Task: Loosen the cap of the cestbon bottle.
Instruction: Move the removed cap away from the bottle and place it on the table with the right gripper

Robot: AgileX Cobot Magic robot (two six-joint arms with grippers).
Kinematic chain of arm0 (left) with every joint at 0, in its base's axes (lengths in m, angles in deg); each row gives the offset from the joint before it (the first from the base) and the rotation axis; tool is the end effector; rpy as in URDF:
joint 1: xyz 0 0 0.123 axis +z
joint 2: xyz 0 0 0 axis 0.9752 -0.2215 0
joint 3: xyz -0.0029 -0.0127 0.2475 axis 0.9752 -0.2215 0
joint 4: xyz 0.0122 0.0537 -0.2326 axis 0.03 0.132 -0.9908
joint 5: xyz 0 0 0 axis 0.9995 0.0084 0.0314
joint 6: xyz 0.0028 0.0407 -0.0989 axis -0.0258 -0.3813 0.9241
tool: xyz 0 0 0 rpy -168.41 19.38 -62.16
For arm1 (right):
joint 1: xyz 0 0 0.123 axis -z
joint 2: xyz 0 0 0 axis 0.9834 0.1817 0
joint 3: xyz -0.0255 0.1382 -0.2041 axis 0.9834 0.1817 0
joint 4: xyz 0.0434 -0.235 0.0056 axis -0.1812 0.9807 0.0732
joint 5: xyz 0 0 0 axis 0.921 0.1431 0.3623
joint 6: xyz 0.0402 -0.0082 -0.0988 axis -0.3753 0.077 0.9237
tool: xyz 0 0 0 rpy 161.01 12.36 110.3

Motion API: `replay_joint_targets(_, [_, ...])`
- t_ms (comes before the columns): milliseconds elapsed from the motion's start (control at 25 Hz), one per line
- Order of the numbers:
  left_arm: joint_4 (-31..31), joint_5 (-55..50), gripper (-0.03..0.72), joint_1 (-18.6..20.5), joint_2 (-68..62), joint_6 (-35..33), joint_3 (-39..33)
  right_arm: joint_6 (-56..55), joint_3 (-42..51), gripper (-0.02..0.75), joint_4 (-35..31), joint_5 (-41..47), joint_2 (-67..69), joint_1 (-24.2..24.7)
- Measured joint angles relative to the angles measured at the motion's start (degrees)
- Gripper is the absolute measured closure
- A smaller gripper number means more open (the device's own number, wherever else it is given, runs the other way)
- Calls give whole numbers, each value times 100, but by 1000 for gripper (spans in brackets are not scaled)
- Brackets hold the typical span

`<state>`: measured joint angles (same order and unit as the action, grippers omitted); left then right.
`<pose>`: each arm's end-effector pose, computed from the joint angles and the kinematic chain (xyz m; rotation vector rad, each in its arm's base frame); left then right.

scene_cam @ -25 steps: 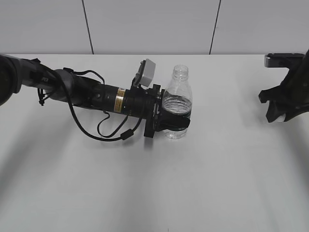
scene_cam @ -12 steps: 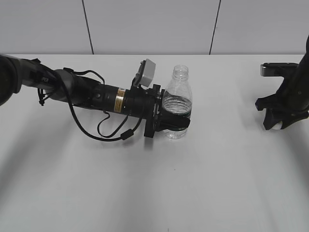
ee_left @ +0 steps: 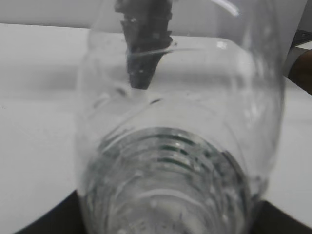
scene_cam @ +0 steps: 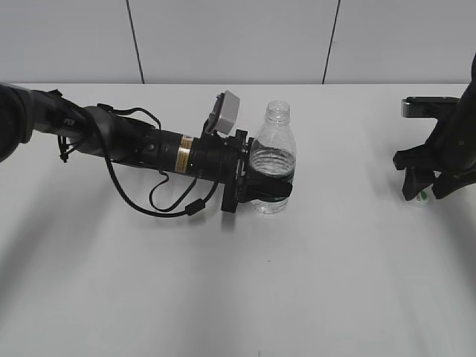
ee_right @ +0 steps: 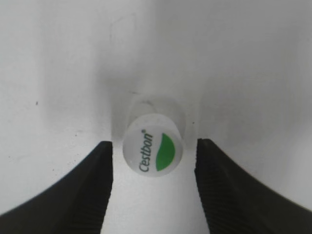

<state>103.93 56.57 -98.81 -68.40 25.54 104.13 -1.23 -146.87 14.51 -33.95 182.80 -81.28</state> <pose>0.3613 -0.2521 0.0441 1.4639 1.3771 -1.2463 0.3582 0.0198 0.0783 -0.2861 3.0127 0.1139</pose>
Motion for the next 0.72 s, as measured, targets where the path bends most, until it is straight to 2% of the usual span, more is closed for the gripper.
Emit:
replay_joint_targets(160, [0, 0, 332, 0, 0, 0, 0, -24, 0, 285, 0, 0, 0, 0])
replay_joint_targets(440, [0, 0, 327, 0, 0, 0, 0, -146, -380, 280, 0, 363, -15, 0])
replay_joint_targets(720, [170, -171, 196, 0, -18, 5, -10, -171, -533, 279, 0, 424, -311, 0])
